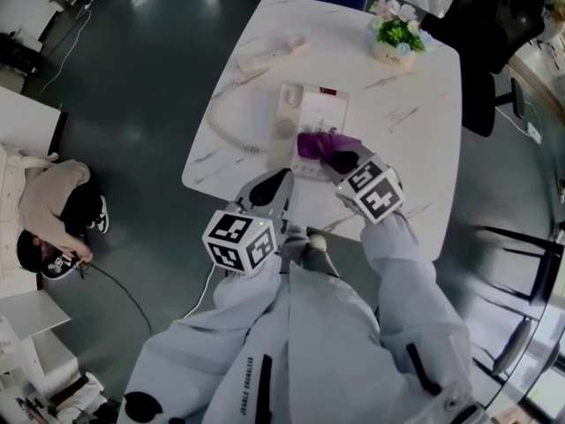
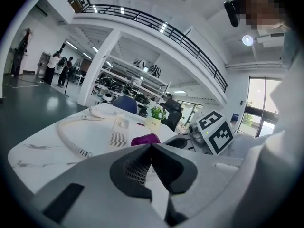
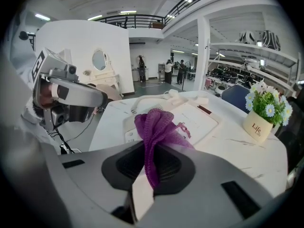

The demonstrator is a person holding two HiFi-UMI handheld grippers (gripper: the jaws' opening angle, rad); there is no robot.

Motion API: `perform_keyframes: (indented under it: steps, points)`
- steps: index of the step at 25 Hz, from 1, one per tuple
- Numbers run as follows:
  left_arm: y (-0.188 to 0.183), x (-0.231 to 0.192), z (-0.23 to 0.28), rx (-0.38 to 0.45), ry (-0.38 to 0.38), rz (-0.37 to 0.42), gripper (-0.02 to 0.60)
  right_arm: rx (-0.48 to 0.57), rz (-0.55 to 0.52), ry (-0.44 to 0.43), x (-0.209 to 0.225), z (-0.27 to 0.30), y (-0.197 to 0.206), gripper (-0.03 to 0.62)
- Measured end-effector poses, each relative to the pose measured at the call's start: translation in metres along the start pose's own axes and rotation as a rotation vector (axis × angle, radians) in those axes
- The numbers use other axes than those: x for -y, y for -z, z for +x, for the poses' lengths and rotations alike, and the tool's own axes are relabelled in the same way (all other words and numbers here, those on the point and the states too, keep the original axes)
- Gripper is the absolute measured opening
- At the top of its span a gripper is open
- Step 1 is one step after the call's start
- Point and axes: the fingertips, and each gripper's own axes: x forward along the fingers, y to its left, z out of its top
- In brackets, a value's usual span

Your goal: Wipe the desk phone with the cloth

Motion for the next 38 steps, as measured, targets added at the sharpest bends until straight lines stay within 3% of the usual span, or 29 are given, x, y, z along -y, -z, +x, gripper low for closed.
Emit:
perform_keyframes:
  steps: [9, 38]
  points:
    - [0.004, 0.000, -0.006, 0.005, -0.024, -0.010, -0.002, -0.027, -0.008, -0.069, -0.019, 0.000, 0.010, 0.035]
    - [0.005, 0.011, -0.024, 0.065, -0.092, -0.024, -0.002, -0.058, 0.000, -0.177, -0.056, -0.006, 0.031, 0.035]
